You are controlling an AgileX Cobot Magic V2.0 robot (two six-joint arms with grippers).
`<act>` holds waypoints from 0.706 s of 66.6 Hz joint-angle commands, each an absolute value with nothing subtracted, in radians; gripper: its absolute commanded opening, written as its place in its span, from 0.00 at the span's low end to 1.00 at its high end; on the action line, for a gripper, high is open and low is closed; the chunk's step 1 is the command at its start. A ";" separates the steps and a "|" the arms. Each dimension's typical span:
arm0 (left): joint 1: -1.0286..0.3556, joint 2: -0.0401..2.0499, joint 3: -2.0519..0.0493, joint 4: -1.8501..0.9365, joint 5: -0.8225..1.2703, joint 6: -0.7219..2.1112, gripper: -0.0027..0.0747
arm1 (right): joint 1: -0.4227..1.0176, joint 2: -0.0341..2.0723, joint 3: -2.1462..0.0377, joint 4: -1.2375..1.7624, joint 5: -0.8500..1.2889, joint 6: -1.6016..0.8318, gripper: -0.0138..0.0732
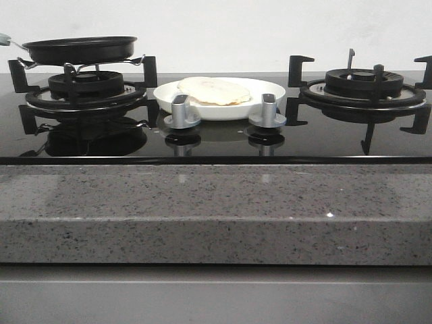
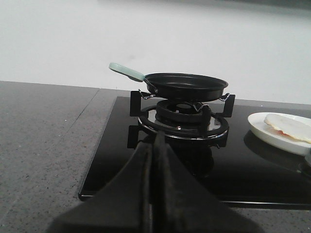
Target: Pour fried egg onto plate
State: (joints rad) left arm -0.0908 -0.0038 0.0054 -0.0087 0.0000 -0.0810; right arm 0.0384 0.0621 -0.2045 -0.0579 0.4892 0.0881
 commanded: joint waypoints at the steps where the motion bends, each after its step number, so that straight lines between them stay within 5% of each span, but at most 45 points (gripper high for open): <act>1: -0.092 -0.018 0.011 -0.009 -0.079 -0.085 0.01 | 0.022 0.042 -0.157 -0.048 0.282 0.073 0.03; 16: -0.092 -0.018 0.011 -0.009 -0.079 -0.085 0.01 | 0.022 -0.031 0.023 0.000 0.011 0.073 0.03; 47: -0.092 -0.018 0.011 -0.009 -0.082 -0.085 0.01 | 0.022 -0.029 0.019 0.000 0.007 0.074 0.03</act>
